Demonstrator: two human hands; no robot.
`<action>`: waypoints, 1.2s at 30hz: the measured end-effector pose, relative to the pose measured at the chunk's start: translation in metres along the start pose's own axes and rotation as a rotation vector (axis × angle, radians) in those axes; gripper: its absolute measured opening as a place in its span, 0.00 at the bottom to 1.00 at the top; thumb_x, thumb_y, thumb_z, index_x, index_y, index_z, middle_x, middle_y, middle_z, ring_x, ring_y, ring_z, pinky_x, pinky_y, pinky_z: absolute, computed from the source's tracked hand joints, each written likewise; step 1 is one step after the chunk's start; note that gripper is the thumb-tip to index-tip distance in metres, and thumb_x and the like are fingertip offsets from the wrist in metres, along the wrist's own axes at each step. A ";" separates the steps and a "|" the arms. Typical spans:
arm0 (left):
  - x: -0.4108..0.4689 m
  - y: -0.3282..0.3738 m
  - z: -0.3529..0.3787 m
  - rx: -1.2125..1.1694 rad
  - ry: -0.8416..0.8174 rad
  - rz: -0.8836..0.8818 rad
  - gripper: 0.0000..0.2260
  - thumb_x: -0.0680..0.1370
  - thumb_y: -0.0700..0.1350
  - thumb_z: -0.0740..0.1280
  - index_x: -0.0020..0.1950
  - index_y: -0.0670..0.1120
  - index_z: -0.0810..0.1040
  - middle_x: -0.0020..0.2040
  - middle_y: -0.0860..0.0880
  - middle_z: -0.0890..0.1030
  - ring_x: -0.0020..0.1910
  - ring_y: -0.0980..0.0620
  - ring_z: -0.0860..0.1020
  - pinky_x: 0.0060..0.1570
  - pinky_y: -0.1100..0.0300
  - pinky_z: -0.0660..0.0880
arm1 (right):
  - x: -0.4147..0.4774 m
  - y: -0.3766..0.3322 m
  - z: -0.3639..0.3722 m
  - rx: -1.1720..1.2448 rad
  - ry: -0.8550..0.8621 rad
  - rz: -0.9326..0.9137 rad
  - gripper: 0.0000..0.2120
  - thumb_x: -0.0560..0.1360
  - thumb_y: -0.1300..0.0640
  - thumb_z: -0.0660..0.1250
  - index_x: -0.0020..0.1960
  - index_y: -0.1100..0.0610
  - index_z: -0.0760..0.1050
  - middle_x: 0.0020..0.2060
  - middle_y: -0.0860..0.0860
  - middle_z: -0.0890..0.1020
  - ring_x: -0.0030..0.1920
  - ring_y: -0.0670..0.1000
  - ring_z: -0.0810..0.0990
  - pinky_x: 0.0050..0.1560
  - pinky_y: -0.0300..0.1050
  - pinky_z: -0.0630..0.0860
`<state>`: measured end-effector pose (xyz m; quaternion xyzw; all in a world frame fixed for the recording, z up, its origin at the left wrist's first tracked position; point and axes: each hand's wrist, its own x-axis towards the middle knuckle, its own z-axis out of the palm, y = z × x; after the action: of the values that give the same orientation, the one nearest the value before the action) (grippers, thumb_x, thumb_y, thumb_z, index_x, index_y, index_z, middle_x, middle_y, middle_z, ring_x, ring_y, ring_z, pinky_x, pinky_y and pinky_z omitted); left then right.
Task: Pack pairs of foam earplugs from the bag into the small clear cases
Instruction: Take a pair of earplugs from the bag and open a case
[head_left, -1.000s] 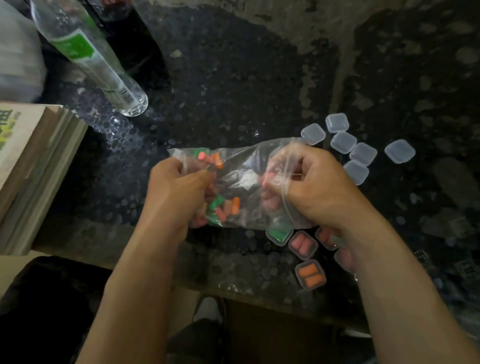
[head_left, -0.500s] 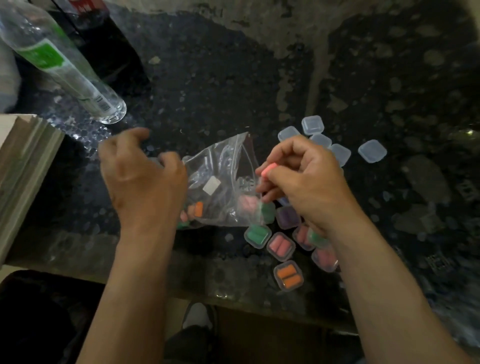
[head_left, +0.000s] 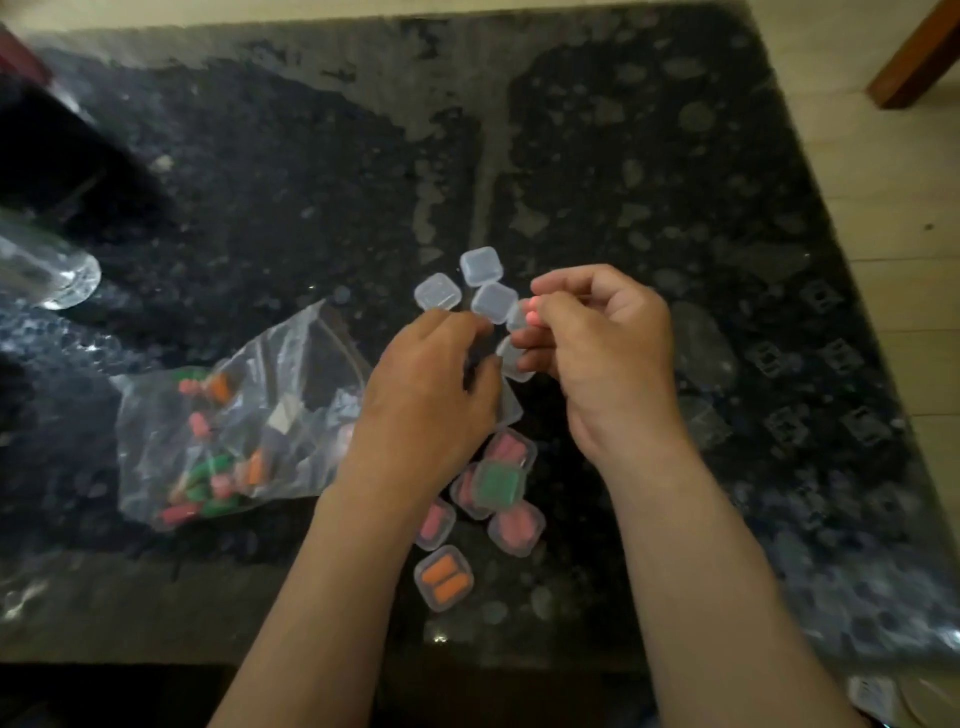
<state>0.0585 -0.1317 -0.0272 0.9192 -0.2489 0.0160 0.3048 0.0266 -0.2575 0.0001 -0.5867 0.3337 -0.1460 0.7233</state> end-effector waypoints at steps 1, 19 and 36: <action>0.002 0.004 0.007 0.022 -0.032 -0.026 0.08 0.75 0.44 0.73 0.53 0.44 0.82 0.48 0.47 0.82 0.48 0.47 0.79 0.45 0.56 0.74 | 0.002 -0.001 -0.004 0.008 0.008 0.003 0.10 0.74 0.71 0.63 0.44 0.60 0.79 0.31 0.54 0.82 0.29 0.49 0.80 0.27 0.42 0.76; 0.000 0.015 -0.003 -0.206 0.115 -0.222 0.14 0.72 0.45 0.80 0.51 0.51 0.78 0.45 0.50 0.81 0.38 0.57 0.80 0.39 0.72 0.75 | 0.010 -0.001 -0.016 -0.184 -0.080 0.057 0.11 0.69 0.64 0.60 0.33 0.55 0.78 0.33 0.53 0.82 0.32 0.47 0.74 0.29 0.40 0.65; -0.019 -0.022 -0.070 -0.582 0.150 -0.259 0.10 0.77 0.39 0.74 0.54 0.53 0.80 0.46 0.56 0.85 0.43 0.62 0.83 0.43 0.70 0.78 | -0.011 0.012 0.024 -0.413 -0.514 -0.058 0.09 0.80 0.54 0.69 0.44 0.58 0.82 0.28 0.46 0.74 0.27 0.42 0.70 0.28 0.37 0.67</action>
<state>0.0604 -0.0683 0.0142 0.8139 -0.1009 -0.0269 0.5716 0.0319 -0.2292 -0.0060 -0.7479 0.1461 0.0573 0.6450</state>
